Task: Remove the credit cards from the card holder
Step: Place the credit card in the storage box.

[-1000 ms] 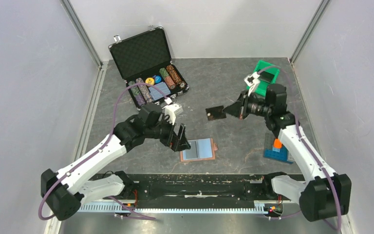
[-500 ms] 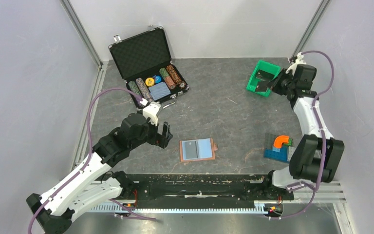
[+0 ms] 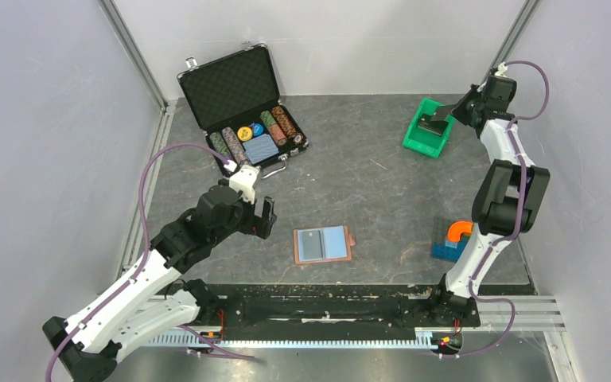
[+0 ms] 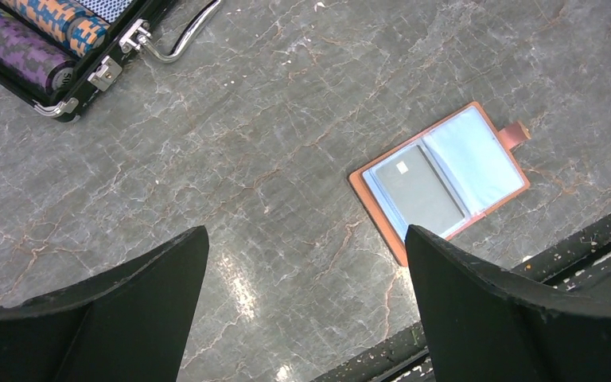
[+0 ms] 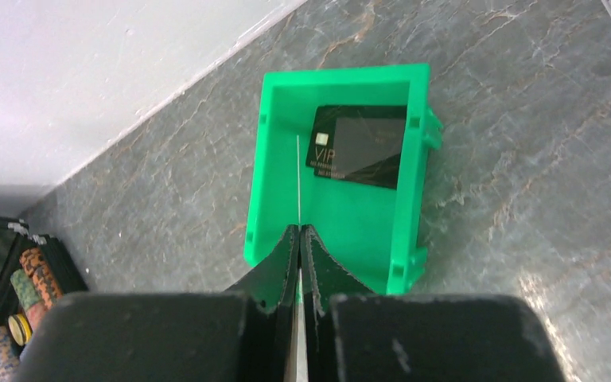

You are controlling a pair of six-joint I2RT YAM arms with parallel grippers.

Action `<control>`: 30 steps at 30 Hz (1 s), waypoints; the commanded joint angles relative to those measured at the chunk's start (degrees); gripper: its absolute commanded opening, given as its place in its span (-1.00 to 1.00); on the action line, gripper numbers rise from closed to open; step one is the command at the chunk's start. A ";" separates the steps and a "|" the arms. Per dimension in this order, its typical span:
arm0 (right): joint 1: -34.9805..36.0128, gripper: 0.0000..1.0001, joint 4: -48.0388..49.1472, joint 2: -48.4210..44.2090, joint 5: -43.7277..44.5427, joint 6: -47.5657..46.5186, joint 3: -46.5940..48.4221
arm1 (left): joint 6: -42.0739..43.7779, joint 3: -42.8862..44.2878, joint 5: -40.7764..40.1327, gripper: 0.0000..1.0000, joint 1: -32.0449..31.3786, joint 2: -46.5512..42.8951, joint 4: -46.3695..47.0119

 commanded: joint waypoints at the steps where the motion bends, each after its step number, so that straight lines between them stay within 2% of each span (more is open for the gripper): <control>1: -0.99 -1.00 1.64 5.41 -1.91 3.02 6.94 | 2.74 -0.14 -2.39 1.00 0.23 -1.00 0.38; 10: -1.04 -1.00 6.51 12.80 -5.18 6.81 10.61 | 3.35 -0.30 -2.79 1.00 0.23 -0.86 1.26; 19: -1.09 -1.00 6.78 18.76 -5.25 7.86 16.09 | 3.27 -0.15 -2.24 1.00 0.23 0.21 1.34; 30: -1.21 -1.00 7.46 21.66 -4.66 8.61 17.11 | 3.52 0.12 -2.58 1.00 0.23 1.42 1.59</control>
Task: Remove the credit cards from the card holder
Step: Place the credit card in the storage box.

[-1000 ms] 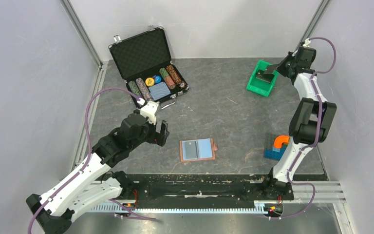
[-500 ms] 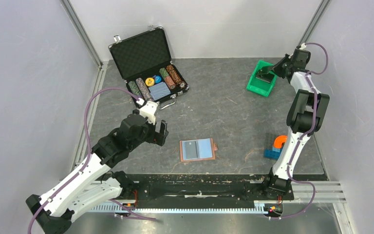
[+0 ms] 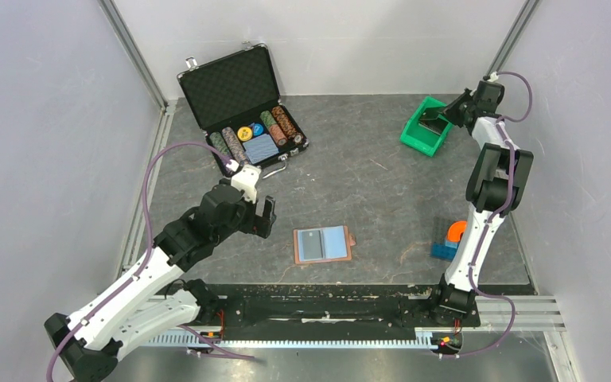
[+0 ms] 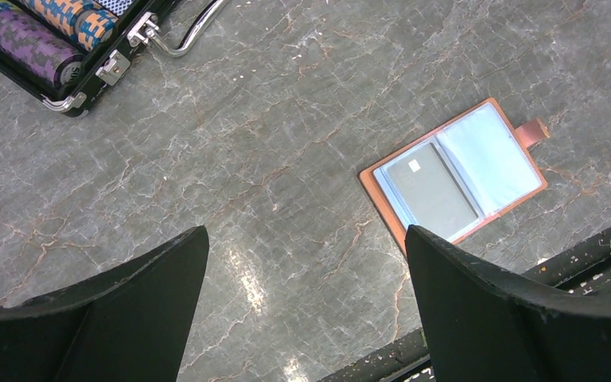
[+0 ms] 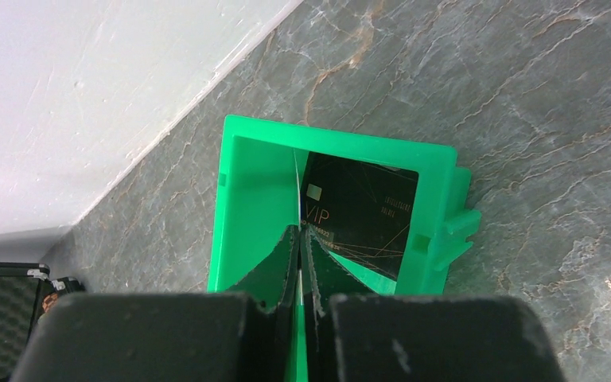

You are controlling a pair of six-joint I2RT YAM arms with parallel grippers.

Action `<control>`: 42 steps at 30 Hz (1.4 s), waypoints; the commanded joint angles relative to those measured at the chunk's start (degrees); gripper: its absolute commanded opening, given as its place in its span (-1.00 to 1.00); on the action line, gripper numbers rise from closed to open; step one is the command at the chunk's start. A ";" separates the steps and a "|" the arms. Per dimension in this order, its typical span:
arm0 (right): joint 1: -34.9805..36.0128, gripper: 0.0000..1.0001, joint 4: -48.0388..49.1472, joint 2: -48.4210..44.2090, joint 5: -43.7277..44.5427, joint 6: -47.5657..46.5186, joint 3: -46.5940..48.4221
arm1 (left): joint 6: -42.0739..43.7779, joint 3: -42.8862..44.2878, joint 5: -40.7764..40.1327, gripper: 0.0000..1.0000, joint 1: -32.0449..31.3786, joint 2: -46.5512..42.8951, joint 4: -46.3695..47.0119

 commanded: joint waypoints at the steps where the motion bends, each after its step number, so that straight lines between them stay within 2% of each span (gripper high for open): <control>1: -0.34 -1.00 2.88 0.64 0.28 0.62 2.13 | 3.07 0.25 -1.16 1.00 0.23 0.35 1.56; 7: -0.34 -1.00 4.28 0.05 1.19 1.11 0.29 | 2.96 0.17 -1.28 1.00 0.23 0.38 1.56; 18: -0.49 -0.60 3.98 -1.69 2.96 1.34 -0.15 | 2.96 -0.11 -1.74 1.00 0.23 0.69 1.48; 28: -2.07 -0.41 0.46 -5.21 4.17 -0.41 1.83 | 2.20 0.16 -1.01 1.00 0.23 0.46 0.77; 32: -2.18 -0.32 -2.65 -8.04 3.81 -1.19 1.45 | -0.97 0.45 -1.04 1.00 0.23 1.60 0.39; 37: 0.06 -0.29 -2.79 -16.00 1.90 -2.18 -7.70 | -7.93 2.61 -1.83 1.00 0.23 3.31 -2.09; 42: 2.60 -0.28 -4.28 -27.56 2.91 -4.31 -19.01 | -11.02 2.08 -2.42 1.00 0.23 1.32 -3.86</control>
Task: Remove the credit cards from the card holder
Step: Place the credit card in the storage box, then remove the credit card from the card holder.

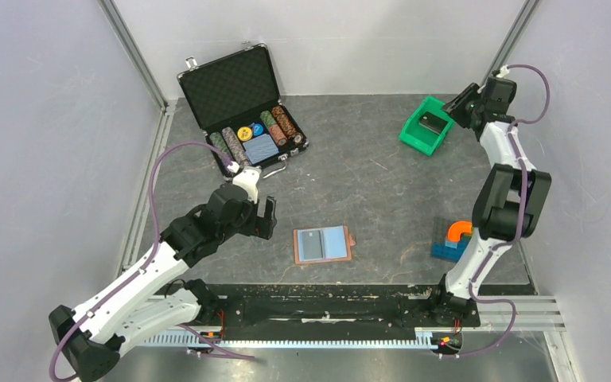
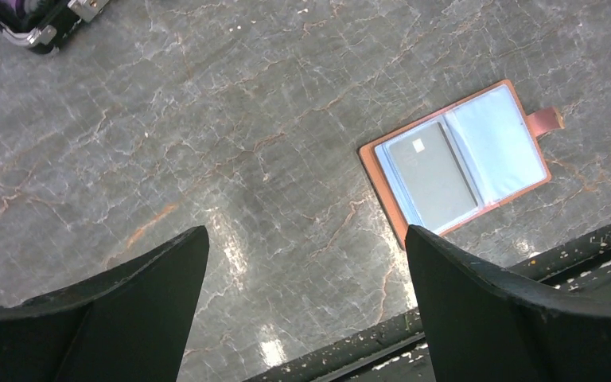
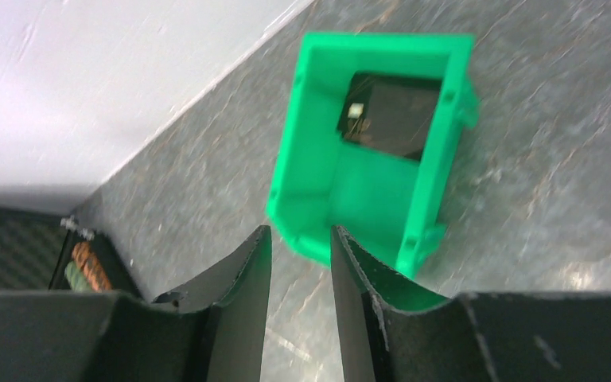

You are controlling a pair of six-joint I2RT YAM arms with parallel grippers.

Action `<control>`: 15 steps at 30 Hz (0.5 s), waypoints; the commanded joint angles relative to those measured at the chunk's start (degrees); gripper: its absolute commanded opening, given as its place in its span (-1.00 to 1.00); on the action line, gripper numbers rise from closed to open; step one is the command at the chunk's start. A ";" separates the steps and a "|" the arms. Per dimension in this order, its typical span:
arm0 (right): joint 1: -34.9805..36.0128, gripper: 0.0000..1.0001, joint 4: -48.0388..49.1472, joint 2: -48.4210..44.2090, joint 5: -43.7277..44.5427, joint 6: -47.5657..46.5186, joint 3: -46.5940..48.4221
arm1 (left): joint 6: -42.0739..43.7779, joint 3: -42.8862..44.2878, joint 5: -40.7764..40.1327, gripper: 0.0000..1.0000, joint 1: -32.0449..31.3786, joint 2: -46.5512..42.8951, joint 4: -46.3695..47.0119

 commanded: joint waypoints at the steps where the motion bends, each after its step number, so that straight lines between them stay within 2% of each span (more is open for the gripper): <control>1: 3.10 -0.28 -2.11 -11.28 0.55 -3.43 -8.02 | -5.31 1.74 -3.01 1.00 0.23 -2.71 -1.47; 8: 14.95 -0.21 -4.11 -30.57 5.81 -5.51 -29.18 | -2.96 -0.43 -12.46 1.00 0.23 -8.90 -2.38; 12: 23.09 -0.21 -3.56 -39.68 7.58 -4.90 -39.97 | -2.38 -0.55 -12.25 1.00 0.23 -9.58 -2.49; 15: 31.90 -0.17 -3.06 -45.03 10.75 -3.56 -46.96 | -3.18 -0.50 -11.56 1.00 0.23 -9.21 -2.41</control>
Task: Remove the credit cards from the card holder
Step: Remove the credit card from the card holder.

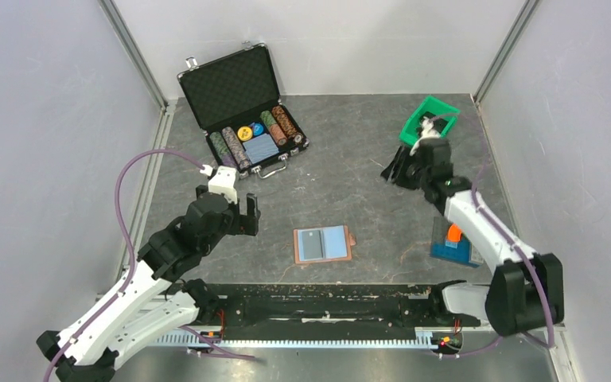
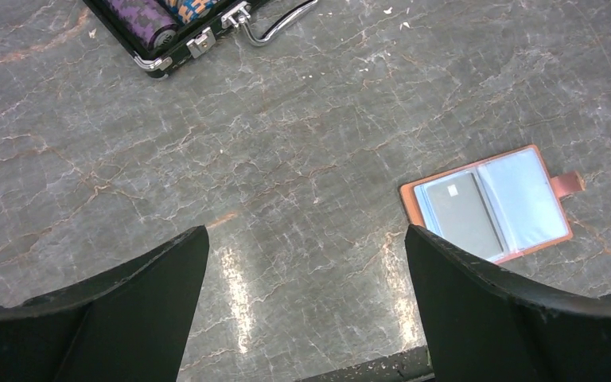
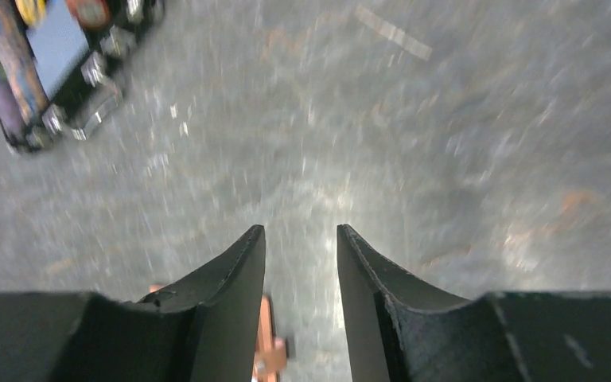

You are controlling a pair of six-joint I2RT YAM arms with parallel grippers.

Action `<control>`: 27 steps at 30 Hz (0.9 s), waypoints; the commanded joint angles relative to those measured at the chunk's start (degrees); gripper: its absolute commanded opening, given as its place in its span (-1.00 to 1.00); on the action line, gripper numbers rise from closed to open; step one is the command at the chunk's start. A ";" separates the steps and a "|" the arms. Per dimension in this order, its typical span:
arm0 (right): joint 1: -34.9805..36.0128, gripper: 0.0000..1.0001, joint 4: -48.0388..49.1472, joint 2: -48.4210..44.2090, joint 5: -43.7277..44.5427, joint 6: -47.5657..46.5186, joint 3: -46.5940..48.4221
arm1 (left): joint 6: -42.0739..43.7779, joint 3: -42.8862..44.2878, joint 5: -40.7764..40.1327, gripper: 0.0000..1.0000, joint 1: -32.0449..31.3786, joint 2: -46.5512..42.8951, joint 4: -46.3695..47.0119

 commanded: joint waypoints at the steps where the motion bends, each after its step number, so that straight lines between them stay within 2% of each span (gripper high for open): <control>1: 11.72 -0.15 1.08 -7.86 6.92 1.20 -8.75 | -1.61 -0.49 -1.41 1.00 0.19 0.58 0.48; 6: 29.04 -0.04 1.58 -11.05 16.53 6.88 -12.91 | -1.61 -0.61 -1.70 1.00 0.19 0.21 -0.70; 8: 36.69 0.05 1.70 -9.59 20.93 8.79 -12.41 | -1.97 -0.88 -2.28 1.00 0.19 -0.64 -0.84; 12: 47.12 0.19 -1.28 -2.44 29.63 9.78 -7.60 | -2.42 -0.91 -5.16 1.00 0.19 -2.62 -1.20; 16: 52.78 0.33 -1.44 4.01 31.68 9.82 -3.47 | -2.98 -0.43 -8.93 1.00 0.19 -5.06 -2.58; 22: 58.24 0.57 -1.41 11.87 32.71 10.66 0.94 | -3.12 -1.06 -10.23 1.00 0.19 -10.43 -2.25; 27: 60.91 0.62 -3.25 16.07 38.63 11.35 2.43 | -3.60 -1.33 -11.77 1.00 0.18 -12.45 -2.16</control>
